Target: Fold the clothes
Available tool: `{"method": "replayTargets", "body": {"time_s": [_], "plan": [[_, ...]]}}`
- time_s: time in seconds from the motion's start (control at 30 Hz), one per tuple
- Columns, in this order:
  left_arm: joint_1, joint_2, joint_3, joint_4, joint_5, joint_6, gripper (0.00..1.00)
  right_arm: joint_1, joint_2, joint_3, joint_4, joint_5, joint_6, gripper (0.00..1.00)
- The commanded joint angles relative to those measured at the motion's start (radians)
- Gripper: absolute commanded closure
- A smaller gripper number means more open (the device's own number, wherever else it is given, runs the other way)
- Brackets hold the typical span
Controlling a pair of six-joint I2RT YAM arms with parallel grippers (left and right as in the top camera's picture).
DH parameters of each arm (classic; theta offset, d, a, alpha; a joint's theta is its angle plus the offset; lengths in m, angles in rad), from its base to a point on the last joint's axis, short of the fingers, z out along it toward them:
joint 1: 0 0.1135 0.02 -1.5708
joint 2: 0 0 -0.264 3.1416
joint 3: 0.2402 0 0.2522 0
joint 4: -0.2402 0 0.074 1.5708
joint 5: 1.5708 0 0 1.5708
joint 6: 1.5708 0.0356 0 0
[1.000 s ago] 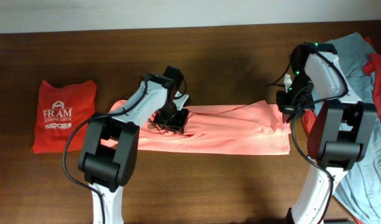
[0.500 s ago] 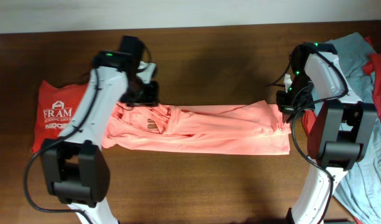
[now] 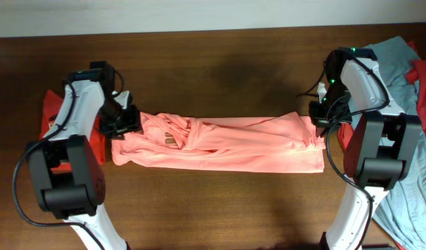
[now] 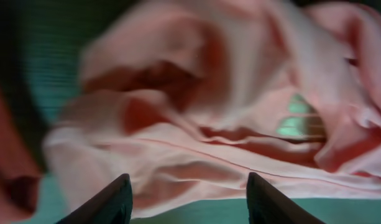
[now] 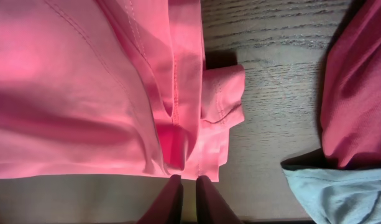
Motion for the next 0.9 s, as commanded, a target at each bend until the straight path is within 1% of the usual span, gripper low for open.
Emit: {"method": "replayTargets", "body": {"time_s": [0.0, 0.03, 0.07, 0.1, 0.23, 0.3, 0.33, 0.6, 0.7, 0.77, 0.8, 0.83, 0.87], "plan": [[0.040, 0.007, -0.005, -0.004, -0.066, 0.005, 0.35, 0.002, -0.039, 0.015, -0.004, 0.020, -0.007, 0.86], [0.053, 0.008, -0.005, -0.003, -0.066, 0.005, 0.34, 0.002, -0.039, 0.015, -0.003, 0.020, -0.007, 0.86], [0.057, 0.008, -0.007, -0.001, -0.066, 0.005, 0.29, 0.002, -0.039, 0.015, -0.003, 0.020, -0.007, 0.86], [0.063, 0.009, -0.011, 0.003, -0.065, 0.005, 0.27, 0.002, -0.039, 0.015, -0.003, 0.020, -0.007, 0.85], [0.063, 0.011, -0.046, 0.042, -0.025, 0.029, 0.21, 0.002, -0.039, 0.015, 0.000, 0.020, -0.007, 0.86], [0.062, 0.011, -0.079, 0.084, 0.054, 0.068, 0.21, 0.002, -0.039, 0.015, 0.000, 0.020, -0.007, 0.86], [0.062, 0.011, -0.092, 0.100, 0.071, 0.073, 0.21, 0.002, -0.039, 0.015, 0.000, 0.020, -0.007, 0.85], [0.062, 0.013, -0.193, 0.266, 0.071, 0.072, 0.21, 0.002, -0.039, 0.015, -0.001, 0.019, -0.007, 0.86], [0.056, 0.013, -0.193, 0.292, 0.117, 0.073, 0.21, 0.002, -0.039, 0.015, -0.002, 0.019, -0.006, 0.86], [0.050, 0.013, -0.193, 0.303, 0.166, 0.073, 0.26, 0.002, -0.039, 0.015, -0.004, 0.019, -0.006, 0.85], [0.045, 0.013, -0.193, 0.307, 0.180, 0.074, 0.34, 0.002, -0.039, 0.015, -0.005, 0.019, -0.007, 0.86], [0.040, 0.013, -0.193, 0.311, 0.184, 0.074, 0.40, 0.002, -0.039, 0.015, -0.005, 0.020, -0.007, 0.85], [0.031, 0.013, -0.193, 0.314, 0.183, 0.077, 0.48, 0.002, -0.039, 0.015, -0.005, 0.019, -0.006, 0.85]]}}
